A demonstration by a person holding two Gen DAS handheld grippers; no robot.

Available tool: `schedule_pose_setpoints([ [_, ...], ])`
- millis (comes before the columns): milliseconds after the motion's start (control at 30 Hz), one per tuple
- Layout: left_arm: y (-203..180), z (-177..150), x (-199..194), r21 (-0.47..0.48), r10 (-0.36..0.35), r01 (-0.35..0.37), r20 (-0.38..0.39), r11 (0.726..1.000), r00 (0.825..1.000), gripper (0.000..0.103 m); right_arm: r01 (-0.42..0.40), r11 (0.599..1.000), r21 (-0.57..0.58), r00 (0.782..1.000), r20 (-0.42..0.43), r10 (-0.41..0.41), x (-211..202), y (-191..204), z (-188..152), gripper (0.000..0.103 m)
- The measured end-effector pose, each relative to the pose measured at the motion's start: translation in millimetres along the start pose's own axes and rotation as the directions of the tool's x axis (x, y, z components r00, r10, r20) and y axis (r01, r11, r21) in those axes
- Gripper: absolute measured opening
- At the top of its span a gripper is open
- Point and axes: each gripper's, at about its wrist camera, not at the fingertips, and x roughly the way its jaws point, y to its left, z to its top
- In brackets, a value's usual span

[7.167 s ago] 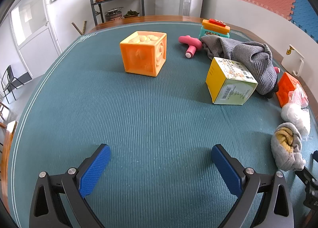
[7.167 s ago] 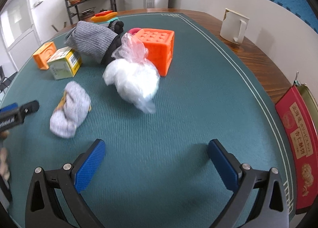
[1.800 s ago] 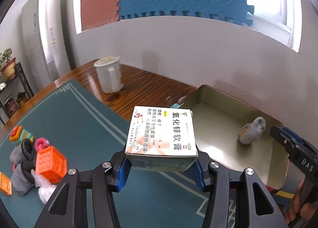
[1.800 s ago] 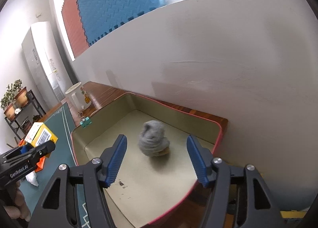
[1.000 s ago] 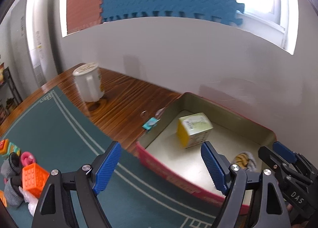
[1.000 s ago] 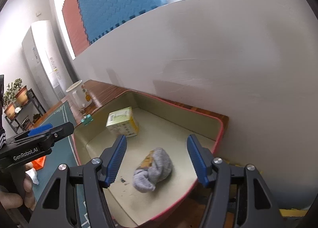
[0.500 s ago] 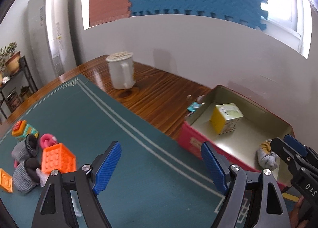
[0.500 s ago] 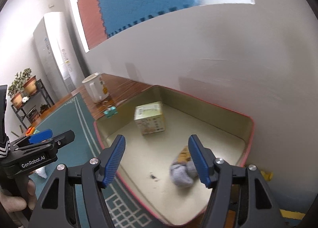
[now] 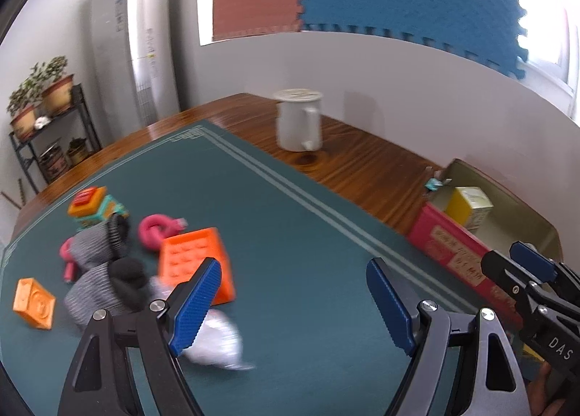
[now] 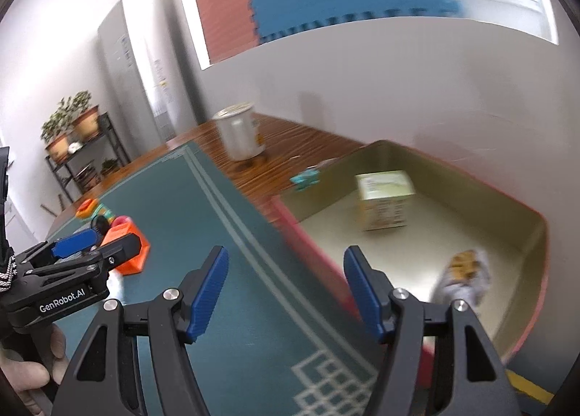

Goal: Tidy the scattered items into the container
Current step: 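Move both tools back over the table toward the remaining items, then grasp the orange rubber cube with the left gripper while the right gripper grasps the white plastic bag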

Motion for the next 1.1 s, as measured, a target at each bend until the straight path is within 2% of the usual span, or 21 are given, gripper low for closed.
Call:
schedule_pose_setpoints([
  [267, 76, -17, -15, -0.092, 0.094, -0.094, -0.005, 0.991, 0.996, 0.084, -0.080, 0.993, -0.087, 0.996, -0.046, 0.077, 19, 65, -8, 0.077],
  [433, 130, -31, -22, -0.168, 0.182, -0.184, -0.027, 0.969, 0.983, 0.084, -0.129, 0.982, -0.136, 0.989, -0.092, 0.117, 34, 102, -16, 0.078],
  [567, 181, -46, -31, -0.218, 0.265, -0.270, -0.051, 0.938, 0.963, 0.084, -0.159, 0.975, -0.157, 0.982, -0.130, 0.139, 45, 122, -23, 0.078],
  [733, 242, -71, -44, -0.247, 0.378, -0.378, -0.051, 0.892, 0.924, 0.084, -0.169, 0.971, -0.169, 0.977, -0.159, 0.142, 57, 133, -28, 0.078],
  [867, 284, -85, -43, -0.308, 0.429, -0.434, -0.089, 0.847, 0.899, 0.084, -0.169, 0.972, -0.164, 0.974, -0.181, 0.139, 66, 135, -31, 0.078],
  [967, 303, -88, -36, -0.343, 0.422, -0.431, -0.105, 0.835, 0.901, 0.084, -0.170, 0.971, -0.167, 0.972, -0.192, 0.137, 70, 138, -33, 0.078],
  [1100, 307, -87, -23, -0.330, 0.396, -0.408, -0.106, 0.851, 0.912, 0.084, -0.165, 0.971, -0.171, 0.971, -0.198, 0.130, 73, 139, -35, 0.078],
])
